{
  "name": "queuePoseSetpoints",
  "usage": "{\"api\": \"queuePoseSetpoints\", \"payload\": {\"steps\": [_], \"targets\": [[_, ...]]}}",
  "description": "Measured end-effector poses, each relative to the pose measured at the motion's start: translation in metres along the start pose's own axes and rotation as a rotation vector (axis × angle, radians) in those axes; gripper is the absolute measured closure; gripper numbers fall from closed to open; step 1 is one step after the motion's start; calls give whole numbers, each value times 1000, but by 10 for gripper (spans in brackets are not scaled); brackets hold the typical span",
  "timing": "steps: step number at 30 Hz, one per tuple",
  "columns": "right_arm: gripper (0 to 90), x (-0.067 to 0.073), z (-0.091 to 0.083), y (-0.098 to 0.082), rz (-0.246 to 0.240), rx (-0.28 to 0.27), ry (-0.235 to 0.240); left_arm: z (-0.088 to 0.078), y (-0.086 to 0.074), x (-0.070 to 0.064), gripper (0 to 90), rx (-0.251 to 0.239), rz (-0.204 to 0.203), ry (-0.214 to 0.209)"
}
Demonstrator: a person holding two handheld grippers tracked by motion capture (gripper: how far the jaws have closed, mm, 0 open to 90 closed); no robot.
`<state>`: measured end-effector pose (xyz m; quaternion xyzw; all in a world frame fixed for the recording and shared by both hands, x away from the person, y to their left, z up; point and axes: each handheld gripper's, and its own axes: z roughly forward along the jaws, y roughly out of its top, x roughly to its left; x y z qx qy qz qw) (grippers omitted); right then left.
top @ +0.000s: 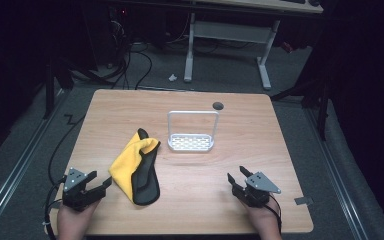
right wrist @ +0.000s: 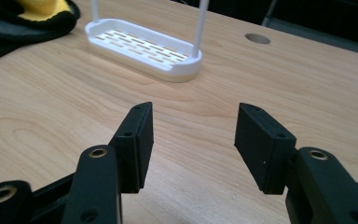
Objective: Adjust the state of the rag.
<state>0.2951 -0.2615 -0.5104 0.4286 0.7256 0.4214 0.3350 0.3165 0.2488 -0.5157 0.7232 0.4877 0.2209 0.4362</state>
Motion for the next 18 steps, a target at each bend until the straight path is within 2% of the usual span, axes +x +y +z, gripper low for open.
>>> {"api": "queuePoseSetpoints", "payload": {"steps": [1, 3, 8, 18], "targets": [[476, -1, 0, -1, 15, 1, -5, 1, 0, -2, 365, 1, 14, 2], [480, -3, 0, -4, 5, 12, -25, 2, 1, -4, 365, 10, 34, 1], [480, -3, -2, -4, 17, 14, -24, 1, 3, -4, 365, -1, 33, -3], [477, -2, -2, -5, 15, 19, -20, 2, 1, -2, 367, 5, 2, -11]]}}
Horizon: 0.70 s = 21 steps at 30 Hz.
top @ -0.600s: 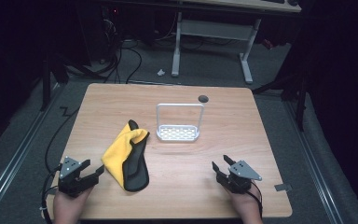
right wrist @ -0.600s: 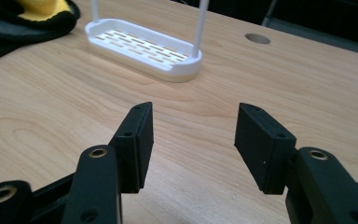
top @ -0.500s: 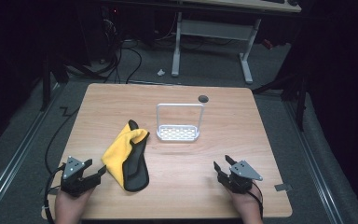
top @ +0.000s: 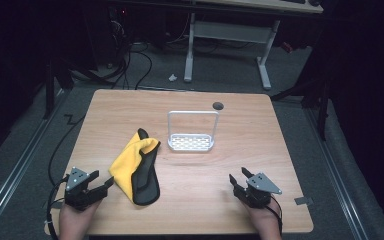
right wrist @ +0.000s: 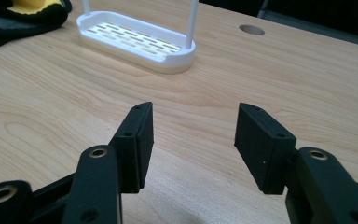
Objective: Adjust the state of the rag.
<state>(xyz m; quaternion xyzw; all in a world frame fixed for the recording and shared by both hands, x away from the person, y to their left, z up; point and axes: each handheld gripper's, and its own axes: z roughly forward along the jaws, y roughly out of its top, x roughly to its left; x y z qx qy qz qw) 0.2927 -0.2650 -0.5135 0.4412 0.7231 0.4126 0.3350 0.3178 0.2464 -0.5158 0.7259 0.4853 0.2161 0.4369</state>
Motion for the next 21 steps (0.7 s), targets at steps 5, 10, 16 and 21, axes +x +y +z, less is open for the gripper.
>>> {"api": "queuePoseSetpoints", "payload": {"steps": [5, 10, 16, 21], "targets": [[476, 0, 0, 0, 10, -5, -1, 0, 0, -2, 365, -1, -6, -13], [476, 2, 0, 1, 4, -3, -5, -3, 3, -7, 362, -17, 7, -31], [477, 4, 1, -1, 5, 2, 6, -6, 7, -18, 360, -33, 18, -65], [477, 6, 2, -1, -8, 7, 13, -4, 9, -27, 359, -33, 28, -102]]}}
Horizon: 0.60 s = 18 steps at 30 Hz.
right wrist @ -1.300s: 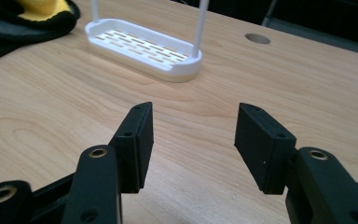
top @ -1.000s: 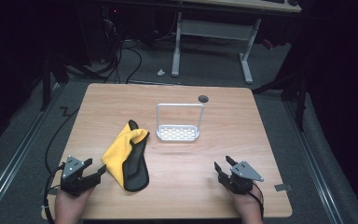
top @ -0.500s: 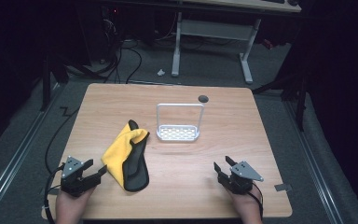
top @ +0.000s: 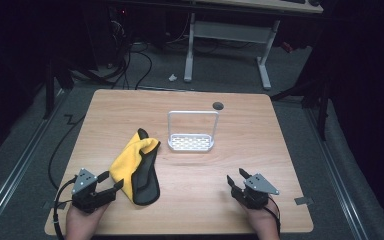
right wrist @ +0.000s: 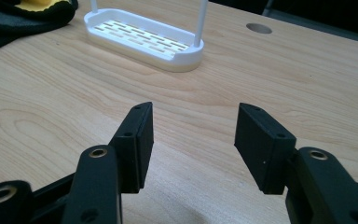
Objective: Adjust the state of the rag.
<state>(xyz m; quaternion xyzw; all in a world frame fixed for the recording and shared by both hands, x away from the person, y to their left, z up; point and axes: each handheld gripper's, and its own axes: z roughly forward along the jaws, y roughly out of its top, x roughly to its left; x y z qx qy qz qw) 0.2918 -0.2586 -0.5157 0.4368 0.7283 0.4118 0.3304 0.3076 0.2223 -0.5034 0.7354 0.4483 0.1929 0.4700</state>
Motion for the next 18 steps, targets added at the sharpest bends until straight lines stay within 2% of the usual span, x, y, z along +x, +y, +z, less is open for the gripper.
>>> {"api": "queuePoseSetpoints", "payload": {"steps": [1, 12, 14, 15, 18], "targets": [[476, 0, 0, 0, -1, 3, 1, 2, 1, -5, 359, 5, 15, -12], [477, 6, 2, 1, -23, 7, 22, 21, 4, -32, 365, 31, 57, -62], [477, 7, 3, 1, -26, 9, 26, 27, 3, -36, 369, 44, 73, -63], [477, 7, 3, 1, -26, 11, 27, 32, 4, -40, 375, 52, 92, -43], [477, 8, 4, 1, -28, 13, 31, 37, 4, -41, 403, 60, 101, -24]]}}
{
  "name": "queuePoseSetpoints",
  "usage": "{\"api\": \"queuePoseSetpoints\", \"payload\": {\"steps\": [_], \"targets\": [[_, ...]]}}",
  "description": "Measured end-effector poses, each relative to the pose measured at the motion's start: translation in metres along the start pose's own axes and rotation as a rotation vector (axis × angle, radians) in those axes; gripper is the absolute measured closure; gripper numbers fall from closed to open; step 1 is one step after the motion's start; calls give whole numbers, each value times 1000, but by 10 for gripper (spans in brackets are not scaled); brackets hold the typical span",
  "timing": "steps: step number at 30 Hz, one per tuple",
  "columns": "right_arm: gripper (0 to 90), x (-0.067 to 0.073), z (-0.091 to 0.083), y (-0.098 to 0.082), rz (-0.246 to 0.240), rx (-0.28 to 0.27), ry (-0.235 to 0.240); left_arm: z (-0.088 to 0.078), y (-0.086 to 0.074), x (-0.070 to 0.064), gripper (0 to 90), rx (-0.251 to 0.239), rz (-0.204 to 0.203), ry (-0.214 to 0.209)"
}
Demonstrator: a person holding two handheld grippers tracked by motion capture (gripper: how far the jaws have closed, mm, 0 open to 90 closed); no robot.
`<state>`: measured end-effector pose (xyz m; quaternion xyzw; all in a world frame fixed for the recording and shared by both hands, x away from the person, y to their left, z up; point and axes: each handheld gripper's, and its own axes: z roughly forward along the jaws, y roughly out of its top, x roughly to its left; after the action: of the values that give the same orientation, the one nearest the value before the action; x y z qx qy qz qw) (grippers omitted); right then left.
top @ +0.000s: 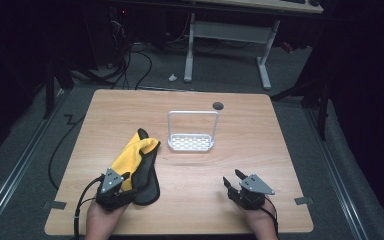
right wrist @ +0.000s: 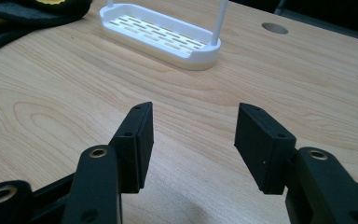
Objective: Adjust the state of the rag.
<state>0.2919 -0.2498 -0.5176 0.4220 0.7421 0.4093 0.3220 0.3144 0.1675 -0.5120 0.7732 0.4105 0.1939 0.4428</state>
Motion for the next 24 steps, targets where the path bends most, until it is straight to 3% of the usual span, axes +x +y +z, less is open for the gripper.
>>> {"api": "queuePoseSetpoints", "payload": {"steps": [4, 6, 7, 9, 14, 15, 16, 17, 22, 24], "targets": [[477, 1, 0, 0, -5, 1, 2, 7, 1, 4, 463, 18, -9, 36], [477, 2, 1, 0, -4, -2, 5, 9, -1, 6, 580, 35, -18, 43], [476, 3, 2, 0, -3, 1, 10, 6, -3, 8, 745, 33, -41, 38], [475, 3, 3, 1, -4, 2, 12, 4, -3, 9, 836, 32, -49, 37], [474, 15, 7, 5, -17, 7, 48, -14, -6, 6, 851, -8, -66, 4], [474, 23, 11, 9, -31, 1, 79, -18, -7, 4, 852, -15, -75, -14], [474, 23, 11, 9, -31, 1, 79, -21, -10, 1, 852, -22, -88, -44], [474, 36, 16, 15, -48, 5, 117, -23, -13, -5, 853, -12, -87, -73], [476, 61, 28, 26, -83, 9, 188, -24, -22, -27, 852, 13, -53, -124], [487, 83, 38, 34, -115, 33, 243, -21, -27, -35, 849, 41, -43, -139]]}}
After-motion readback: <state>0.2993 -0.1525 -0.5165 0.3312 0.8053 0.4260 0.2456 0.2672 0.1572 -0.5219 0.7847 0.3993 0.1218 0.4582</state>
